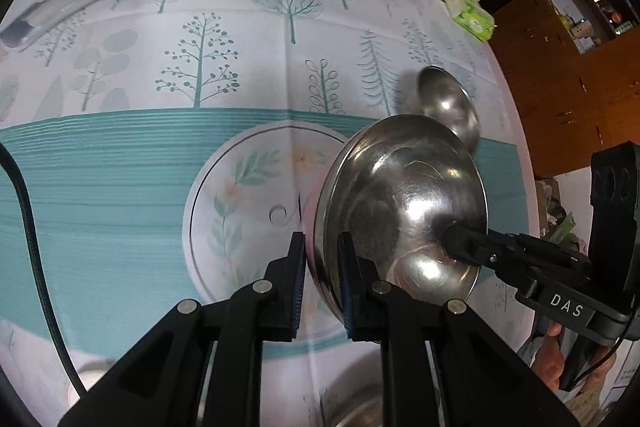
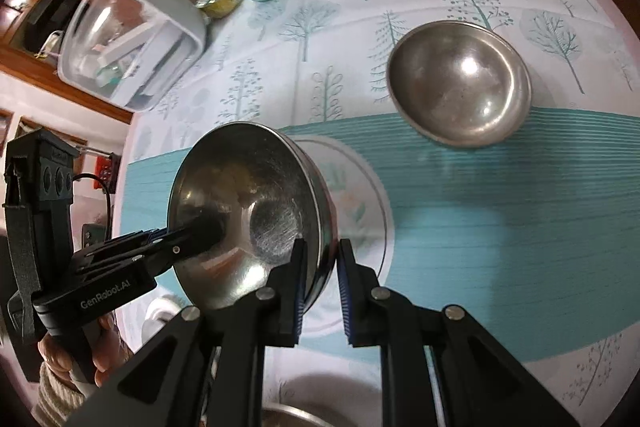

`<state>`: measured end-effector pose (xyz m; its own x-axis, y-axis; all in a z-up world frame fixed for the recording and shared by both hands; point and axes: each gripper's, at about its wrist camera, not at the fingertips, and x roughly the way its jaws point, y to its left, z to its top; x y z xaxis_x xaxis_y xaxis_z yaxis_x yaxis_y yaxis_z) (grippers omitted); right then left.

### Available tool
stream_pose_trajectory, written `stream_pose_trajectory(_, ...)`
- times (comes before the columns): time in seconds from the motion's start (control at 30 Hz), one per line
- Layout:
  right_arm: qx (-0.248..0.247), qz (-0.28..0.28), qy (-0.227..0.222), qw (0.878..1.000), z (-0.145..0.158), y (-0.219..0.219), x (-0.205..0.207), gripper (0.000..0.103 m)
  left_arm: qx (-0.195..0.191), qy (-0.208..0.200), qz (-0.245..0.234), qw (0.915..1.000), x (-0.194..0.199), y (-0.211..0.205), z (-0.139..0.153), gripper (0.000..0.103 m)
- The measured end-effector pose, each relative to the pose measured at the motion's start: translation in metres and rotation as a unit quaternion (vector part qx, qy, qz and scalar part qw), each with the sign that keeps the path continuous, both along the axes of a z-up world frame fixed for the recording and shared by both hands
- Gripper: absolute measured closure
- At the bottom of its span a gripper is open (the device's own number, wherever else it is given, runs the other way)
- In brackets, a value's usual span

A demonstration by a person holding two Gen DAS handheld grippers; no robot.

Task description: Organize plates and bowls

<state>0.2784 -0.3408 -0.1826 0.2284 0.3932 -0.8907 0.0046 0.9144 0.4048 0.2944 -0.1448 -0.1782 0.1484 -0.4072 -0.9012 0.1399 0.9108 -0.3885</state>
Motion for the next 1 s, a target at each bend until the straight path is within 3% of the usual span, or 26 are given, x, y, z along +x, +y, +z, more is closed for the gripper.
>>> stream_pose_trajectory(0.43, 0.018, 0.033, -0.003, 0.999, 0.031, 0.006, -0.095, 0.089, 0.016, -0.031, 0.003, 0.9994, -0.121, 0.008, 0.04, 0.088)
stream_pose_trajectory(0.57, 0.01, 0.044, -0.001, 0.999, 0.035, 0.006, -0.123, 0.089, 0.011, -0.025, -0.002, 0.9996, -0.155, 0.007, 0.04, 0.086)
stream_pose_trajectory(0.77, -0.01, 0.076, 0.013, 0.997, 0.029, 0.014, -0.16, 0.088, 0.034, -0.023, -0.019, 0.999, -0.197, -0.001, 0.032, 0.08)
stream_pose_trajectory(1.0, -0.011, 0.087, 0.046, 0.995, 0.007, 0.015, -0.185, 0.088, 0.044, -0.005, -0.02, 0.9988, -0.219, -0.004, 0.013, 0.079)
